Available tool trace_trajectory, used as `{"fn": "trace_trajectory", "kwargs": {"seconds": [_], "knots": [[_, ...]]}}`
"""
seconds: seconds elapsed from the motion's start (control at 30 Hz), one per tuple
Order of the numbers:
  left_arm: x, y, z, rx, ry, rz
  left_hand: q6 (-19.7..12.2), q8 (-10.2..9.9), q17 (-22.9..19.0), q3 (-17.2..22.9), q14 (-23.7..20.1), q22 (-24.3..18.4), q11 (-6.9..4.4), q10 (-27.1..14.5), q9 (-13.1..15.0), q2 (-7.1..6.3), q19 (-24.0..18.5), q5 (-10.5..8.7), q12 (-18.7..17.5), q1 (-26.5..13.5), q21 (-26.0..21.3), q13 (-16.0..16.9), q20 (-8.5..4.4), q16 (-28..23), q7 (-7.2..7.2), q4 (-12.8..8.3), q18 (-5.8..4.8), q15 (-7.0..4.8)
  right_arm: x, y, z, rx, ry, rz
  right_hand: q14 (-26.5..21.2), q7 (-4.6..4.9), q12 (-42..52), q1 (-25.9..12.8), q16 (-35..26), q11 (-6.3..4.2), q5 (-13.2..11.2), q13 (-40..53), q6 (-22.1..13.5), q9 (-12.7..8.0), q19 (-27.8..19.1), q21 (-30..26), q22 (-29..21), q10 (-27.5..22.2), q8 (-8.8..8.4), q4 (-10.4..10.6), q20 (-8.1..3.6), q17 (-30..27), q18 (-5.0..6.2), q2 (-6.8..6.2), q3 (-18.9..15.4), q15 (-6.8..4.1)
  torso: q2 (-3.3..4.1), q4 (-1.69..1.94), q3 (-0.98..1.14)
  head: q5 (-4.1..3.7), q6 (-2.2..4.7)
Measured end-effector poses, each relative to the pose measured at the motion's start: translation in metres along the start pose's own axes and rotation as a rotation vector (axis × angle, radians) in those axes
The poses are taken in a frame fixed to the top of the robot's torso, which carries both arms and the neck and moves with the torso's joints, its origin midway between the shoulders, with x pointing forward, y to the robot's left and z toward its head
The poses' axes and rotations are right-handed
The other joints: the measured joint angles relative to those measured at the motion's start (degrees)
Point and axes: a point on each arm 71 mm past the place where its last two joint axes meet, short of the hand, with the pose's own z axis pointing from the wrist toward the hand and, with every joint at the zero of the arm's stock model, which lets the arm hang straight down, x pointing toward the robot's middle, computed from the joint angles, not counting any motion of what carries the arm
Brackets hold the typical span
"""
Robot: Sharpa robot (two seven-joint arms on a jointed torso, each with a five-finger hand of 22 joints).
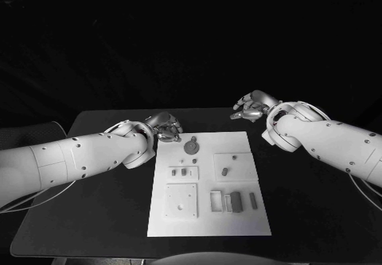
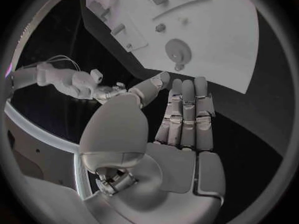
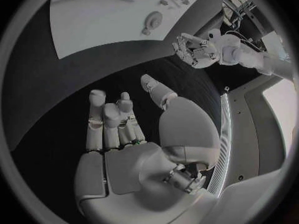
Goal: Assemble the parts on the task board
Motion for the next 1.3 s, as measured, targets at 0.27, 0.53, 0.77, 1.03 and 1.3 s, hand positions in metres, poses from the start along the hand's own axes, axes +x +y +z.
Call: {"fn": "trace_trajectory", "kwargs": {"seconds": [0.27,0.53,0.77,1.03,1.3], "knots": [[0.016,-0.035,0.009,0.239,0.046,0.202,1.61,-0.23,3.89,-1.28,3.68,3.98,2.81,-1.52,-0.61,-1.43,4.77,-0.85,-3.61,1.38,4.89,-1.47,-1.37,5.84,-0.94,0.03,-0.10,-1.49,0.004,0.001,0.001,0.000,0.009,0.002,0.00,-0.04,0.00,0.00,0.00,0.00,0.00,0.00,-0.04,0.00,0.00,0.00,0.00,0.00,0.00,0.00,0.01,0.00,-0.01,0.00,0.00,0.00,0.03,-0.01,0.01,0.03,0.04],[0.035,-0.053,0.011,0.356,0.107,0.324,3.16,-0.23,5.23,-1.43,5.53,6.04,3.24,0.46,-1.08,-1.14,6.72,-1.27,-5.28,2.11,6.89,-2.02,-1.86,7.88,-0.42,-0.13,-0.69,-1.92,0.005,0.001,0.001,-0.001,0.014,0.002,-0.01,-0.09,0.00,0.00,0.00,0.00,0.00,0.01,-0.10,0.00,0.23,0.00,0.00,0.00,0.00,0.00,-0.06,0.00,0.00,0.00,0.00,0.01,0.09,-0.14,0.05,-0.08,0.15],[0.047,-0.054,0.010,0.380,0.189,0.400,3.66,-0.52,5.93,-2.57,5.74,7.12,3.05,1.62,-1.41,-1.33,7.22,-1.90,-5.94,1.92,7.75,-2.20,-1.80,8.98,-0.34,0.05,-0.70,-2.11,0.006,0.001,0.001,-0.001,0.017,0.001,-0.01,-0.08,0.00,0.00,0.00,0.00,0.00,0.01,-0.12,-0.04,0.23,0.00,0.00,0.00,0.00,0.00,-0.05,0.00,0.00,0.00,0.00,0.01,0.12,-0.21,0.07,-0.32,-0.01],[0.057,-0.046,0.009,0.367,0.251,0.440,2.39,-1.84,6.65,-5.31,5.19,8.23,3.38,0.87,-1.90,-2.93,6.90,-2.28,-7.94,-0.35,8.22,-2.91,-1.46,10.05,-0.73,-0.05,-0.70,-1.58,0.006,0.001,0.001,-0.001,0.019,0.001,-0.04,-0.05,0.00,0.00,0.00,0.00,0.00,-0.04,-0.16,-0.04,0.22,0.00,0.00,0.00,0.00,0.00,-0.04,0.01,0.00,0.00,0.00,0.04,0.13,-0.21,0.05,-0.60,-0.24],[0.064,-0.039,0.013,0.353,0.258,0.452,2.10,-1.84,6.73,-5.31,4.77,8.53,3.40,0.77,-1.99,-2.24,6.89,-2.28,-8.78,0.34,8.22,-3.18,-1.46,10.33,-0.84,-0.05,-0.70,-1.59,0.006,0.002,0.001,-0.003,0.021,0.002,-0.04,0.10,0.00,0.00,0.00,0.00,0.00,-0.04,-0.09,-0.04,0.21,0.00,-0.01,0.00,0.00,0.00,-0.03,0.01,-0.01,0.00,0.00,0.04,0.08,-0.14,0.02,-0.79,-0.29]]}}
